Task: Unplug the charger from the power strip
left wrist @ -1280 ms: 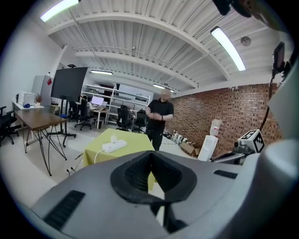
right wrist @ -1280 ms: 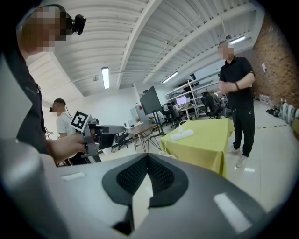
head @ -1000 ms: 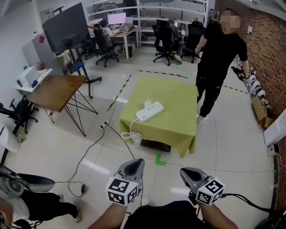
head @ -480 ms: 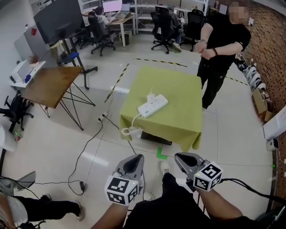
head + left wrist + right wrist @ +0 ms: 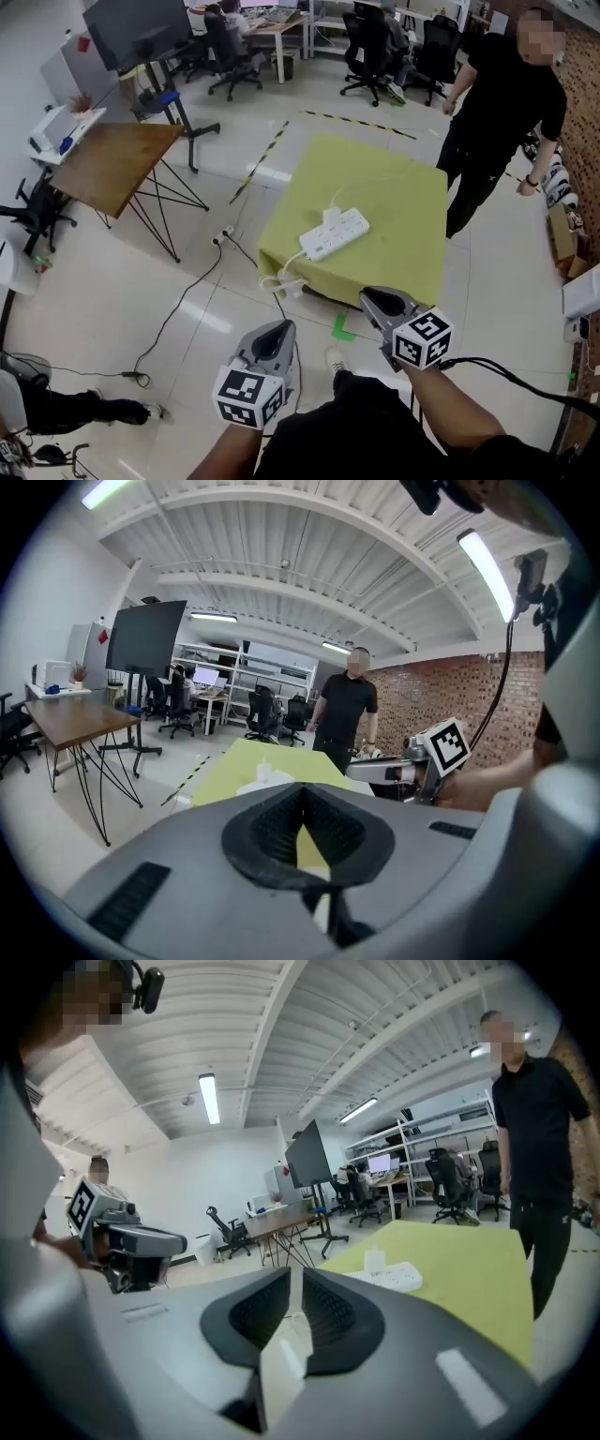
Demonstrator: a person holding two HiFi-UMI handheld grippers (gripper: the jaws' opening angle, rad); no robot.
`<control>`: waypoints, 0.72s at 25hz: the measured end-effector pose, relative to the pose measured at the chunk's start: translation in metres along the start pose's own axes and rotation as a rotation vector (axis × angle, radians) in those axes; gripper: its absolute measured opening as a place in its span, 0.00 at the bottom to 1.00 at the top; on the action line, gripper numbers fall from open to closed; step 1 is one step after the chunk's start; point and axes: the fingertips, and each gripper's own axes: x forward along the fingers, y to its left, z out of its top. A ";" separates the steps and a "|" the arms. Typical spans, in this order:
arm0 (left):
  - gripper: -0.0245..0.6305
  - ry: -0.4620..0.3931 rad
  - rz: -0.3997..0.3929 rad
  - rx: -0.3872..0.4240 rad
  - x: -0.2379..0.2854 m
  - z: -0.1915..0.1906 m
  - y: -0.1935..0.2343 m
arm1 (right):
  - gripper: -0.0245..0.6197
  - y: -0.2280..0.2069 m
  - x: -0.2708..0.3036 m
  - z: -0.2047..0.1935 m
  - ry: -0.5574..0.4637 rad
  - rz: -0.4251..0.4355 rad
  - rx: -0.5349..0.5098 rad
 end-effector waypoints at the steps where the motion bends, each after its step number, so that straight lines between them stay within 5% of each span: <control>1: 0.05 0.003 0.011 0.001 0.008 0.002 0.005 | 0.11 -0.011 0.012 0.000 0.014 0.004 0.002; 9: 0.05 0.058 0.079 -0.022 0.073 0.011 0.032 | 0.17 -0.090 0.101 -0.004 0.092 0.037 0.024; 18: 0.05 0.098 0.183 -0.081 0.109 0.018 0.060 | 0.36 -0.169 0.195 -0.021 0.178 -0.007 0.063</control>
